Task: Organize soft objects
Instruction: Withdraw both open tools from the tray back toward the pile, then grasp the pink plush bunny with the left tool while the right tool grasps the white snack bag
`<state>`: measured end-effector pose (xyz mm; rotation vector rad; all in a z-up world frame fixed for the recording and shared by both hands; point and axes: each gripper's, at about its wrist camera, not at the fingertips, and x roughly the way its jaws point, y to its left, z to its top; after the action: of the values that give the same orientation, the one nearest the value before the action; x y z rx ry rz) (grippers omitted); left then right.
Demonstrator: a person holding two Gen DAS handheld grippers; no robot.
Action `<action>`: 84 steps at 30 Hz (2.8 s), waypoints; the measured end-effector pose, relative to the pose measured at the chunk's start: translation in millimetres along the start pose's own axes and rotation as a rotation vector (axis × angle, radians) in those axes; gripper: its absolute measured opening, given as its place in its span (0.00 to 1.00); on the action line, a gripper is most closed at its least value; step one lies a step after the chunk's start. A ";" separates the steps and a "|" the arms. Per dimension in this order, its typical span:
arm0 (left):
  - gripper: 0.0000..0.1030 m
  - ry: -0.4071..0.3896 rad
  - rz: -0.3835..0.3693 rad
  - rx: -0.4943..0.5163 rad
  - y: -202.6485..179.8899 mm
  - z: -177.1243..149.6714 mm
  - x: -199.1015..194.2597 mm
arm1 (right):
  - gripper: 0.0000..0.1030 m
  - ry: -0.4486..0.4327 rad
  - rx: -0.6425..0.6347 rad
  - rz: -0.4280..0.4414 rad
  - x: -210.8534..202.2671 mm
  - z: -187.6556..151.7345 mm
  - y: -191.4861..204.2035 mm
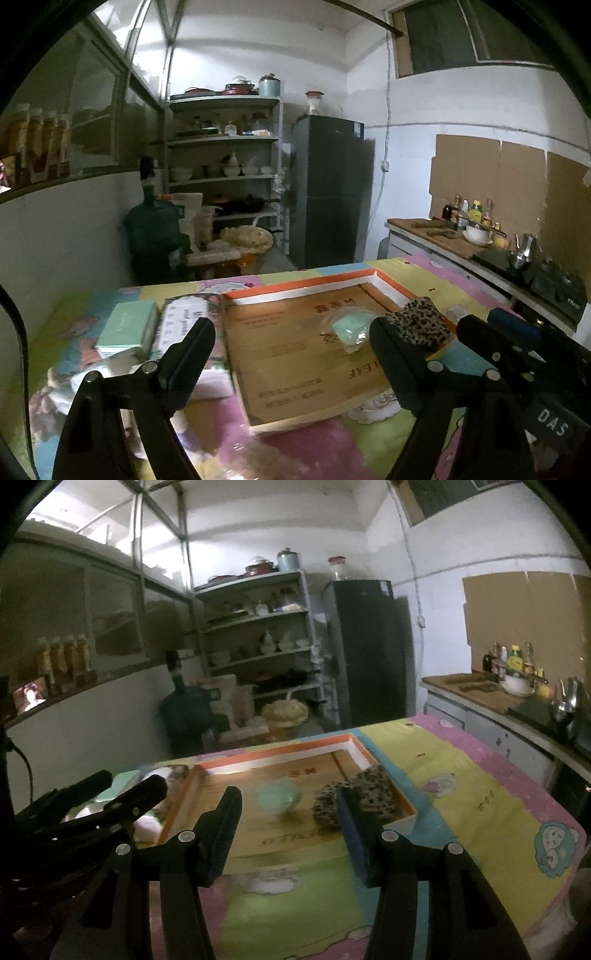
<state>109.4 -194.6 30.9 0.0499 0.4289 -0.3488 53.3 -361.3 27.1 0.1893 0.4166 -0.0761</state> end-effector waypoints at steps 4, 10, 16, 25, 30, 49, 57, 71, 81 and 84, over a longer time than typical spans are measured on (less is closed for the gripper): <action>0.83 -0.023 0.022 -0.009 12.8 -1.2 -14.3 | 0.59 -0.015 -0.014 0.023 -9.8 -1.0 18.2; 0.83 -0.049 0.043 -0.018 30.6 -5.2 -35.4 | 0.60 -0.024 -0.030 0.066 -20.6 -2.6 43.9; 0.83 -0.067 0.068 -0.029 50.1 -9.9 -54.7 | 0.66 -0.028 -0.047 0.101 -29.8 -5.4 67.8; 0.83 -0.080 0.104 -0.058 77.4 -18.6 -77.7 | 0.66 -0.026 -0.075 0.149 -39.3 -11.6 98.3; 0.83 -0.080 0.139 -0.090 100.5 -24.6 -89.9 | 0.66 -0.020 -0.099 0.179 -43.2 -16.6 115.2; 0.83 -0.050 0.126 -0.166 206.1 -62.9 -105.1 | 0.67 0.053 -0.186 0.291 -28.1 -47.3 179.2; 0.83 -0.012 0.111 -0.179 245.3 -79.5 -100.4 | 0.67 0.124 -0.223 0.353 -5.5 -64.9 208.4; 0.77 0.194 0.071 -0.059 258.0 -95.5 -43.2 | 0.67 0.252 -0.248 0.412 37.5 -96.1 245.0; 0.28 0.284 0.040 -0.129 271.8 -107.4 -20.9 | 0.67 0.353 -0.149 0.482 67.8 -107.2 243.4; 0.26 0.272 0.036 -0.152 274.9 -109.1 -22.9 | 0.67 0.374 -0.119 0.499 76.1 -109.7 247.0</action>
<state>140.3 84.0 -65.7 -0.0434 0.7215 -0.2741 107.1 -100.3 -61.1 0.1856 0.7330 0.4806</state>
